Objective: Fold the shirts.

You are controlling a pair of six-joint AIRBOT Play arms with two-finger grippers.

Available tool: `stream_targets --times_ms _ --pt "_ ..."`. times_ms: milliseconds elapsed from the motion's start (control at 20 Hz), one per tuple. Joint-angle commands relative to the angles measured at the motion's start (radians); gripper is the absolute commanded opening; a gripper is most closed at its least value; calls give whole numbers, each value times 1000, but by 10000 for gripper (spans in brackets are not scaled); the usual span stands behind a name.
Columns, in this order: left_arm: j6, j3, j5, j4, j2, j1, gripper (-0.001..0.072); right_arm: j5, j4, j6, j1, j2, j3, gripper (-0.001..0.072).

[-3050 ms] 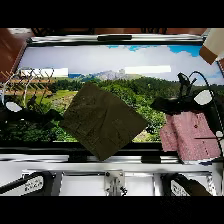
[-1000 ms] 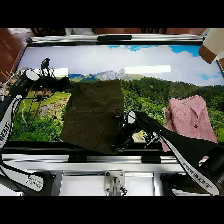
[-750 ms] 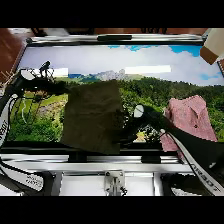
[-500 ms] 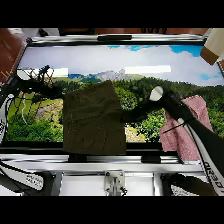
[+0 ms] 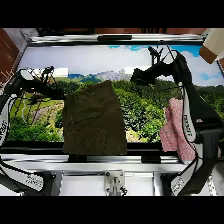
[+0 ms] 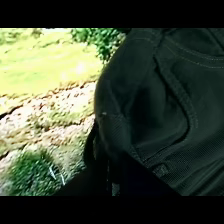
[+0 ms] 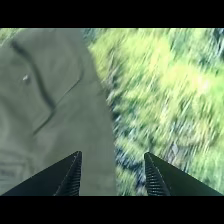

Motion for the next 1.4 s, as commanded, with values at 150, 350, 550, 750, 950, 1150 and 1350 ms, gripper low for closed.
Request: stream_targets --times_ms 150,350,550,750,950,1150,1350 --pt "59 0 39 -27 -16 -110 59 27 51 -88 -10 -207 148 504" --pt "58 0 43 -50 -16 -120 59 26 113 -144 -2 -240 145 504" --pt "59 0 43 -55 -16 -117 59 82 107 -185 57 -265 121 504" --pt "82 0 39 -55 -16 -117 59 75 76 -182 74 -265 102 504" --pt "121 0 7 -75 -16 -117 59 62 56 -179 73 -265 102 504" --pt "161 0 -64 -124 -16 -117 59 61 62 -183 97 -281 102 504" --pt "190 0 -71 -141 -16 -117 59 59 90 -208 122 -298 102 504"
